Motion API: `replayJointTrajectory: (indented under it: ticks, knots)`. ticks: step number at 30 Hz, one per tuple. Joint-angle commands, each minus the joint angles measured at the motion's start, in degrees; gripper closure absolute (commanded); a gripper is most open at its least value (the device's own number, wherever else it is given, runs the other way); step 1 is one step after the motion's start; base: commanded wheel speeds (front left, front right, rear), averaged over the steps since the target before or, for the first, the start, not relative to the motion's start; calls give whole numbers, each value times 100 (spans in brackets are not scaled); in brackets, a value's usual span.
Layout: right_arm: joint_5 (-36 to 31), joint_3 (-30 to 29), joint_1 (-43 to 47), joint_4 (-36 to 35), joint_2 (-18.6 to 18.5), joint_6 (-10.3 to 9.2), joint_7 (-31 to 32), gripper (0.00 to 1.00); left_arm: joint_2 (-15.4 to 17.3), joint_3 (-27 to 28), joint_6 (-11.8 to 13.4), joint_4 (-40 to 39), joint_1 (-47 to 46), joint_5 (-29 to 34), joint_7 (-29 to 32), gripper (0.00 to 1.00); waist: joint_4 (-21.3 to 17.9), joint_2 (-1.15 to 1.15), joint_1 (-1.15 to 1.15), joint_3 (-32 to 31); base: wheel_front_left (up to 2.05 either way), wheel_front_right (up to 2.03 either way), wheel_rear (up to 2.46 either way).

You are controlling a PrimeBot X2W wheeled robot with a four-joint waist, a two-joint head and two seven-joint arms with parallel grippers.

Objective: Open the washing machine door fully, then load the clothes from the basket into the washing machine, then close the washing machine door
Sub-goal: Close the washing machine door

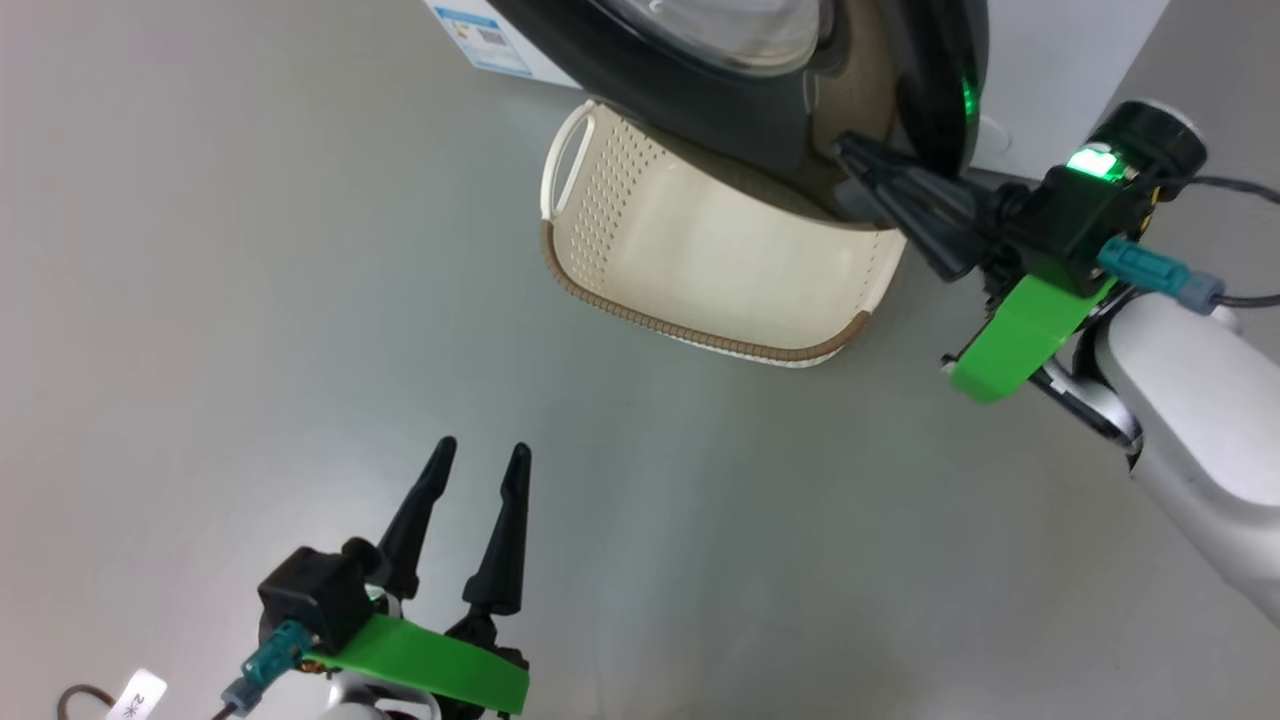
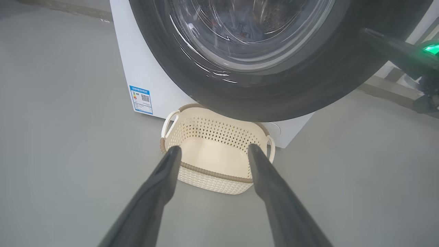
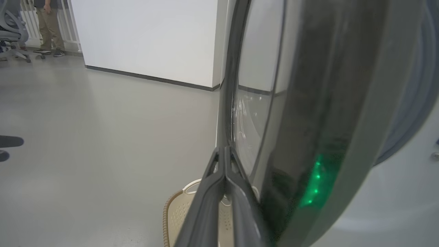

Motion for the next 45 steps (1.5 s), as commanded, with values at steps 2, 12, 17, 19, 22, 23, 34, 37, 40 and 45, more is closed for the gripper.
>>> replayJointTrajectory:
  ticks: [2,12,17,19,22,23,34,37,40,45]
  knots:
    - [-25,-109,-50,-46,-37,9,-28,100,97,101,91,-220,-146,-63,-37,0,116,0,0,200,0,0,0]
    - [-260,-329,-563,93,-277,9,-28,100,96,-60,207,-352,-278,-247,-37,0,159,0,0,589,0,0,0]
    - [-248,-483,-886,144,-399,9,-28,100,96,-185,249,-379,-339,-359,-37,0,201,0,0,758,0,0,0]
    - [-246,-512,-1049,191,-477,9,-28,100,96,-247,274,-402,-371,-399,-37,0,231,0,0,832,0,0,0]
    - [-232,-489,-1300,284,-594,9,-28,100,96,-324,302,-421,-408,-479,-37,0,286,0,0,930,0,0,0]
    - [-204,-492,-1373,328,-622,9,-28,100,96,-348,311,-424,-419,-510,-37,0,306,0,0,959,0,0,0]
    - [-173,-422,-2164,772,-904,9,-28,100,96,-501,344,-465,-489,-797,-37,0,491,0,0,1197,0,0,0]
    - [-322,-627,-2328,993,-853,9,-28,100,96,-522,353,-459,-496,-816,-37,0,510,0,0,1234,0,0,0]
    - [-485,-830,-2466,1187,-761,9,-28,100,96,-548,360,-456,-518,-834,-37,0,535,0,0,1267,0,0,0]
    - [-594,-919,-2523,1272,-688,9,-28,100,96,-573,383,-444,-532,-857,-37,0,544,0,0,1275,0,0,0]
